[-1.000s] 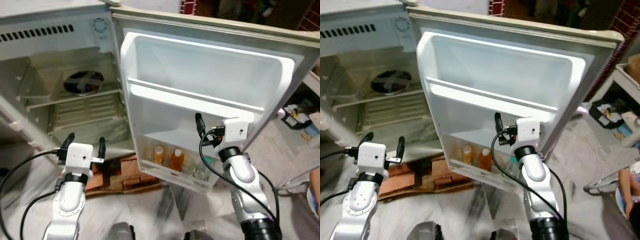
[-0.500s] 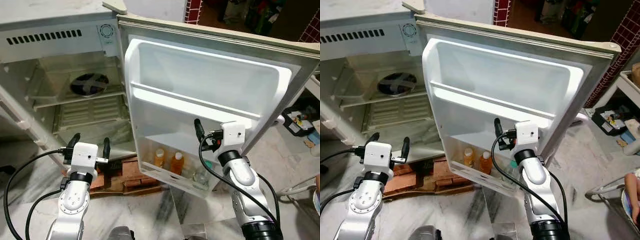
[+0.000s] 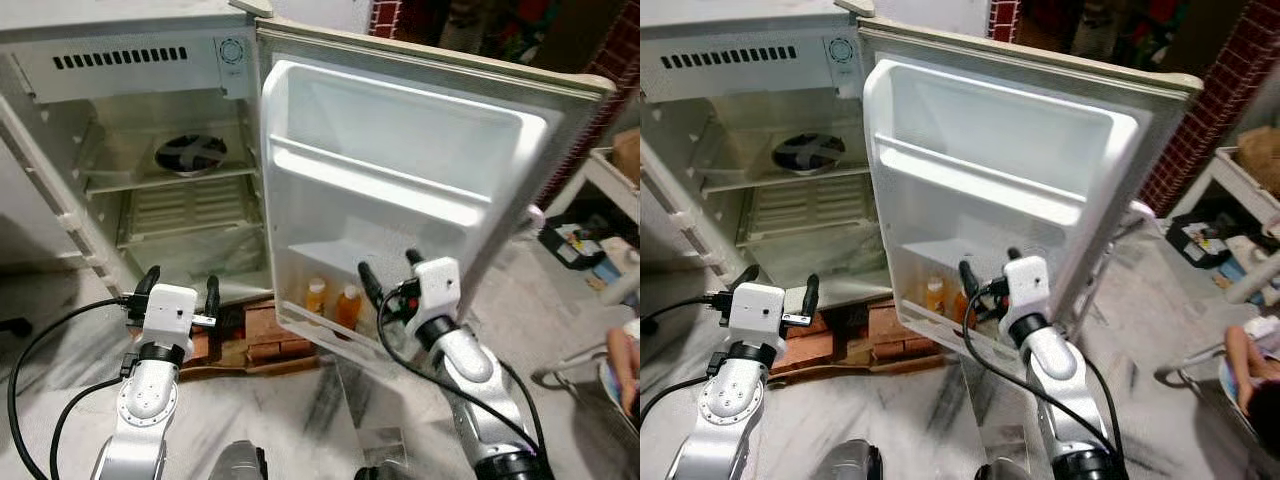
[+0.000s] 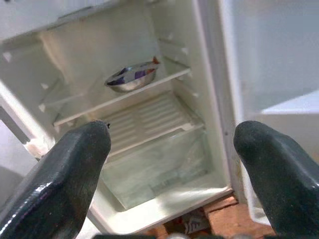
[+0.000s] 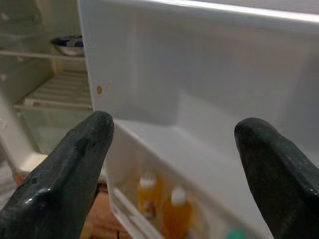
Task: Restocking fridge
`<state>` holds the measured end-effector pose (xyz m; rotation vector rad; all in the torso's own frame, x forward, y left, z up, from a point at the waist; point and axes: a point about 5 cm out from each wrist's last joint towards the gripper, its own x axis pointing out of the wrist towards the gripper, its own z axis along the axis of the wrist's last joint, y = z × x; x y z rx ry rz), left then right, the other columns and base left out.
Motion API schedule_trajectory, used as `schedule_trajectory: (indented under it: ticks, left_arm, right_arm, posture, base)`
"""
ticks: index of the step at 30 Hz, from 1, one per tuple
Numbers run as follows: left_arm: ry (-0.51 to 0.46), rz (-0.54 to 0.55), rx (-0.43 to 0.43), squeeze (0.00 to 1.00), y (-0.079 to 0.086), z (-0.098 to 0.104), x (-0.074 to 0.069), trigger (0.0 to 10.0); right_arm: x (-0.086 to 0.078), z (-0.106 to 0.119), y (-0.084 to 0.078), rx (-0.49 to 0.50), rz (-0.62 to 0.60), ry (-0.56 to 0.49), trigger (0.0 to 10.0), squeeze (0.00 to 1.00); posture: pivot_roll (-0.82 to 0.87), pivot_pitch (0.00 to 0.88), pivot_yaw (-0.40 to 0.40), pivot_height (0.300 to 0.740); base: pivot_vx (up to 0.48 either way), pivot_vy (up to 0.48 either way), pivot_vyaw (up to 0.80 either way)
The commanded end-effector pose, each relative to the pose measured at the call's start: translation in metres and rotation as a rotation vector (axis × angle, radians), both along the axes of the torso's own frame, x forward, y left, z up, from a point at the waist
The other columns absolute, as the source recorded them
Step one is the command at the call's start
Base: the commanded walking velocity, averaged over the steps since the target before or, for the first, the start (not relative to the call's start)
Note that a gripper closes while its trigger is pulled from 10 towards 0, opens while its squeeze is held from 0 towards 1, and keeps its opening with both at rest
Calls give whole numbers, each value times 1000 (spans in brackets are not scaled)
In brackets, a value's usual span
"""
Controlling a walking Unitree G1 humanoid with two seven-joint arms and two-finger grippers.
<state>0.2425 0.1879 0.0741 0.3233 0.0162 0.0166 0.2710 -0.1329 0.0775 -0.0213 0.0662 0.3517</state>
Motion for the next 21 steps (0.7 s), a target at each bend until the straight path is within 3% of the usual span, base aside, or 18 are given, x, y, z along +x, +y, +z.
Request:
schedule_trajectory:
  ticks: [1, 10, 16, 21]
  left_arm:
    - [-2, -4, 6, 0, -1, 0, 0, 10000]
    - [0, -18, 27, 0, -3, -1, 1, 10000]
    - [-3, -63, 12, 0, -4, 0, -2, 10000]
    - [17, -56, 20, 0, -1, -2, -3, 10000]
  right_arm:
    - [1, -1, -2, 0, 1, 8, 10000, 0]
    - [3, -2, -4, -11, -25, -10, 10000, 0]
    - [8, 2, -10, -30, -87, -46, 10000, 0]
    - [7, 7, -6, -29, -27, -84, 10000, 0]
  posture:
    - [20, 0, 3, 740]
    - [21, 0, 10, 740]
    - [22, 0, 14, 740]
    - [19, 0, 20, 740]
  base:
    - [-345, 0, 0]
    - [-341, 0, 0]
    - [0, 0, 0]
    - [191, -151, 119]
